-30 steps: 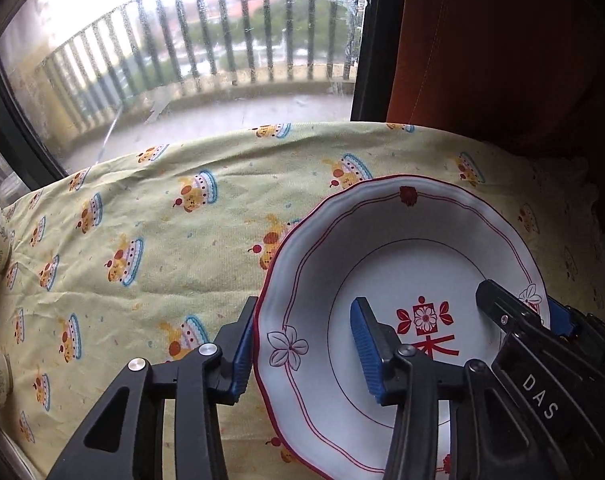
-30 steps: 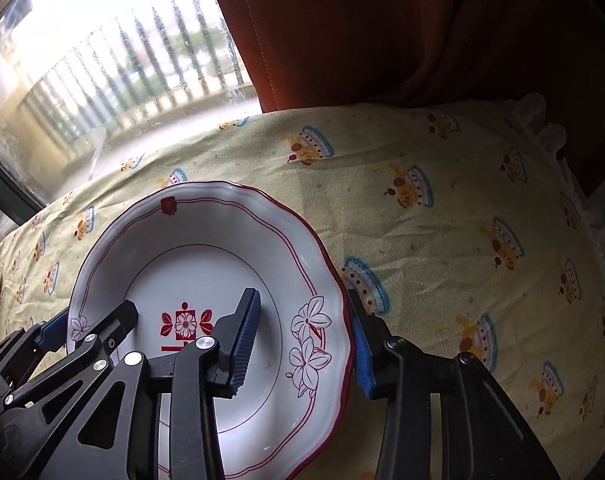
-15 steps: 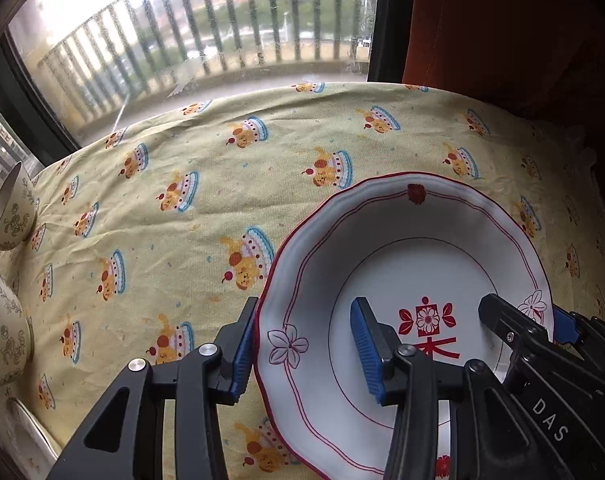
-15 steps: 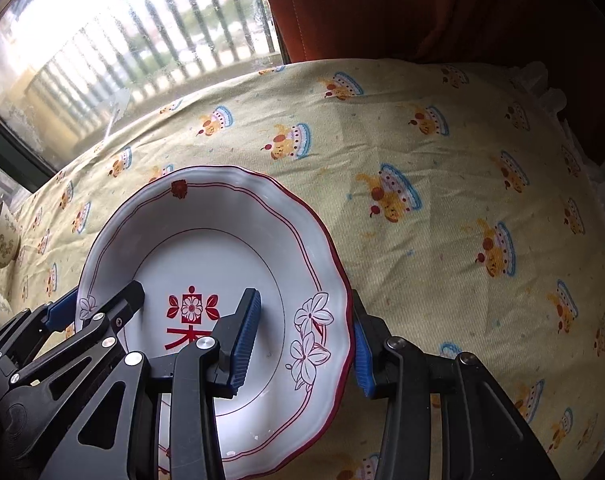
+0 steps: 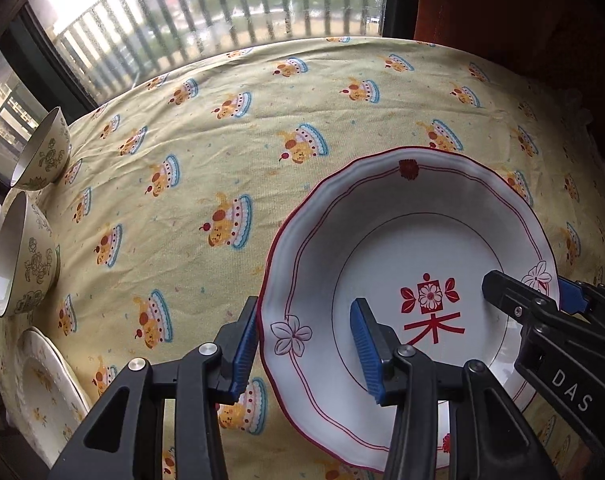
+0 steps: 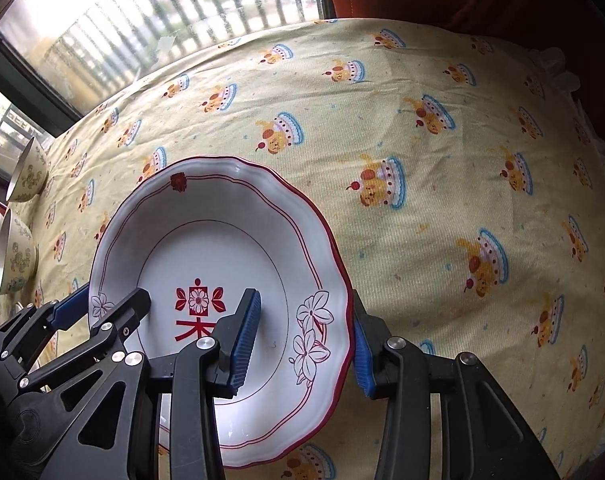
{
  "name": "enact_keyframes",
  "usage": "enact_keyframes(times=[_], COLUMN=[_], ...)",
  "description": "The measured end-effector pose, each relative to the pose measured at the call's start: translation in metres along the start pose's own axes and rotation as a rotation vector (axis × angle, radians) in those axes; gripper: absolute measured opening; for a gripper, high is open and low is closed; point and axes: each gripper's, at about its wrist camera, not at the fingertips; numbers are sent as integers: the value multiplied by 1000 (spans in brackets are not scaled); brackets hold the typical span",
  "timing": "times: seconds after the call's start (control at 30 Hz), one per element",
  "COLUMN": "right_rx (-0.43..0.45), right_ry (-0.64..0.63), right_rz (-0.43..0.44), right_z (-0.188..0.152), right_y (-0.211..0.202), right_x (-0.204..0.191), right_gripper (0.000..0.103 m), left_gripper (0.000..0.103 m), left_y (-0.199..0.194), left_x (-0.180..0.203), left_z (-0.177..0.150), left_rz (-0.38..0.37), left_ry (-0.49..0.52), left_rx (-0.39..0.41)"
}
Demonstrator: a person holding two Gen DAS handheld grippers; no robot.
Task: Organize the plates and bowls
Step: 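Lift the red-rimmed plate with both grippers and carry it toward the plate stack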
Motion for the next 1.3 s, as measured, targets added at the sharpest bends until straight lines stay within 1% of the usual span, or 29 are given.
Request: enact_keyframes(times=[0.1,0.17,0.3,0.4,0.5,0.6,0.7,0.83,0.97,1.03,1.17,1.3], right_rx=[-7,-6,7,9,3,-3,-4,0,20,26,33,54], right_ry=[-10,10,-23,-38,-42,-39,-37,-38,-47,-51,-66,-87], right_rz=[-10,-26,-64,-98,-110,-125,-135,-140,-161,-168,-176,-182], right_z=[-6,-4,7,9,9,5,6,2,-7,-11,-19,-30], right_y=[2,3,8,7,6,1,2,-8,-23,-28,-39,-54], right_x=[-2,-1,-7,-10,-11,-10,-18,-30,-46,-57,-83,-114], right_gripper=[46,46,46,47,47,47,47,47,47,47,47,47], left_gripper=[46,45,45,45,44,44,44,44,44,44,44,44], left_y=[-1,0,1,1,-1,-4,-12,-25,-37,-42,-53,-67], left_x=[-1,-2,-5,-4,-4,-7,-13,-26,-42,-52,-78,-107], left_z=[-4,-1,0,1,1,-1,-6,-14,-23,-29,-42,-55], left_rz=[-5,-3,-19,-15,-1,-20,-32,-55,-73,-71,-97,-102], left_ry=[1,-6,-10,-19,-26,-24,-30,-66,-70,-60,-86,-98], left_rx=[-1,-3,6,4,1,4,8,23,38,50,48,59])
Point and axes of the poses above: each gripper's, at about its wrist camera, not at the fingertips, and y roughly the way its jaws point, x to its right, z to its top, and after that the axes turned 2 degrees about -y, right-handed
